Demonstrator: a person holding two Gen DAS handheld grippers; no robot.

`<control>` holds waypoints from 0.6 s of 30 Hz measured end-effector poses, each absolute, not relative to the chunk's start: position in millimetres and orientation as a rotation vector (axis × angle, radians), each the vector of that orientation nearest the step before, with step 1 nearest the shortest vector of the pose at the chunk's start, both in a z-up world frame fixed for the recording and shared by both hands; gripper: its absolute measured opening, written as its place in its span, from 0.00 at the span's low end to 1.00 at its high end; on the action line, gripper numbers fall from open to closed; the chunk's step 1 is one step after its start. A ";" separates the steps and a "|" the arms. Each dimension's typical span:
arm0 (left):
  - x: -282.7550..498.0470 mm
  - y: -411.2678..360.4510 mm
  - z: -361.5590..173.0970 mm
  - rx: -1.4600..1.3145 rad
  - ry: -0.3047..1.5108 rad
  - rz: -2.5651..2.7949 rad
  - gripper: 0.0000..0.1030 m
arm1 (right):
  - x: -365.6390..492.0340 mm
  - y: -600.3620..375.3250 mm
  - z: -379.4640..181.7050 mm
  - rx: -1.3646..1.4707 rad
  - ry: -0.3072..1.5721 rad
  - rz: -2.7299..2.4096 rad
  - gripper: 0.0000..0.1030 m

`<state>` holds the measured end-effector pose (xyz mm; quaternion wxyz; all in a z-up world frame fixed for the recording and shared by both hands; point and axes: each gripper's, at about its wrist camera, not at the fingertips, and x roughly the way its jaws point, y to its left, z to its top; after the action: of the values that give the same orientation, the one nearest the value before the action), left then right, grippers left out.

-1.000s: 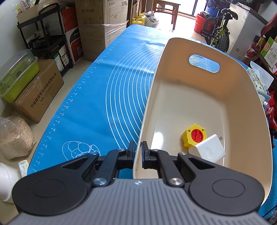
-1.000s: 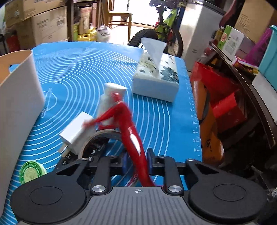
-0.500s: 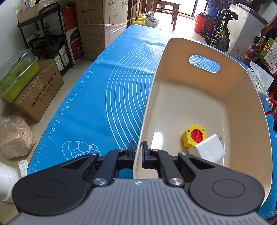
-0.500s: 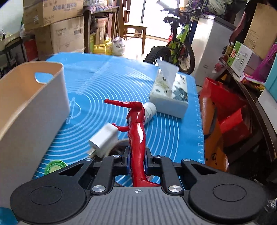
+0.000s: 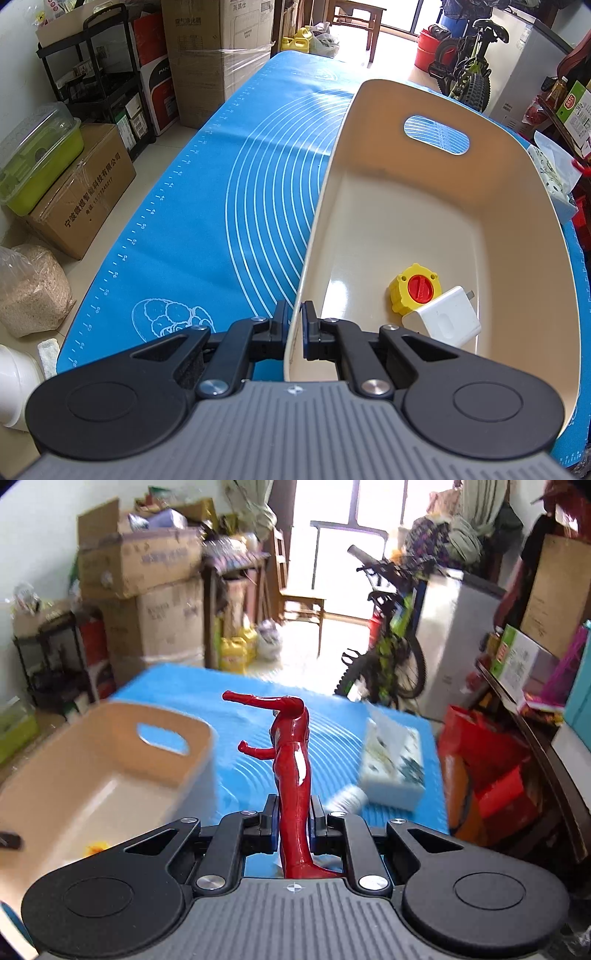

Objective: Organize rigid objects
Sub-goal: 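Lift the red toy figure into the bin with the right tool and release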

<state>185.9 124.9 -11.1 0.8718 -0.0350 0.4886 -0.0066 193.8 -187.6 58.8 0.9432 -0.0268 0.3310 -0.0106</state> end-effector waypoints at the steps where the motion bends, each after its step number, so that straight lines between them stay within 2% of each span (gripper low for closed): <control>1: 186.0 125.0 -11.0 -0.074 1.021 -0.014 0.09 | 194.3 -180.8 62.2 -0.048 0.672 -0.010 0.24; 9: 186.2 124.3 -12.0 -0.080 1.023 -0.015 0.09 | 199.4 -128.4 68.7 0.019 0.669 0.115 0.24; 18: 186.2 124.3 -12.3 -0.083 1.024 -0.016 0.09 | 205.7 -76.8 40.7 0.013 0.784 0.238 0.24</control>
<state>186.2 124.3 -12.3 0.8709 -0.0398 0.4897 -0.0076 205.7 -76.8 40.7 0.9172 0.0063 0.3812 0.1158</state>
